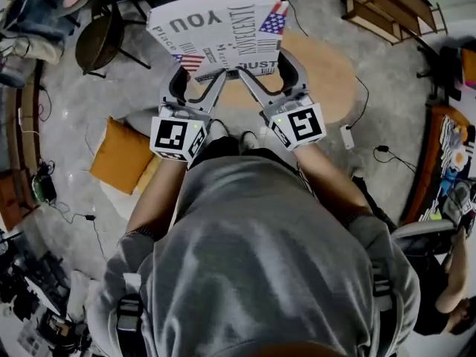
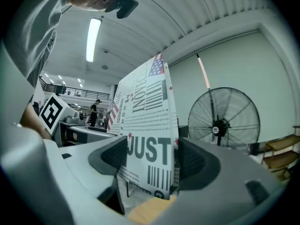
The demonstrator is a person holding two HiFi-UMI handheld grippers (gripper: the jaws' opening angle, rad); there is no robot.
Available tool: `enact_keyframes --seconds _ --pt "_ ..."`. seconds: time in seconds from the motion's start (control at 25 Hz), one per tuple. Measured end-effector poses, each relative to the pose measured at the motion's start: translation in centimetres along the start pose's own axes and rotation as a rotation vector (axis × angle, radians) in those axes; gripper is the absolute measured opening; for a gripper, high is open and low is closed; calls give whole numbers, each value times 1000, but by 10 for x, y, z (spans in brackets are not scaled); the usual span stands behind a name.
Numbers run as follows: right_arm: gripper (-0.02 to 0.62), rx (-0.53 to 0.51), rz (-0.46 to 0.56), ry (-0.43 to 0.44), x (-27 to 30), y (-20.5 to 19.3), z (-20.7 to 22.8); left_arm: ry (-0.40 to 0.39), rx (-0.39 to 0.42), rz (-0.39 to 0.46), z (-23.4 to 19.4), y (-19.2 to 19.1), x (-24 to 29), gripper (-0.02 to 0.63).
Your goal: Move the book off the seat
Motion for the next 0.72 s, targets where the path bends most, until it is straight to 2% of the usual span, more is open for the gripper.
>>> enact_keyframes --seconds 0.08,0.2,0.24,0.48,0.72 --pt "341 -21 13 24 1 4 -26 26 9 28 -6 6 -27 325" --pt "341 -96 54 143 21 22 -58 146 49 115 -22 21 -67 325" --pt "341 -102 60 155 22 24 -60 157 55 125 -22 23 -70 325" --pt "342 -11 35 36 5 2 14 40 36 59 3 2 6 325" --pt "341 23 0 -9 3 -4 9 -2 -9 0 0 -5 7 325"
Point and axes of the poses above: the fingertips, and each gripper's own axes: x forward along the fingers, z to its right, y out of its top, the point moved 8 cm from there along -x, backward along the fingers, and after that the axes turned 11 degrees about x, right-handed, at the moved point
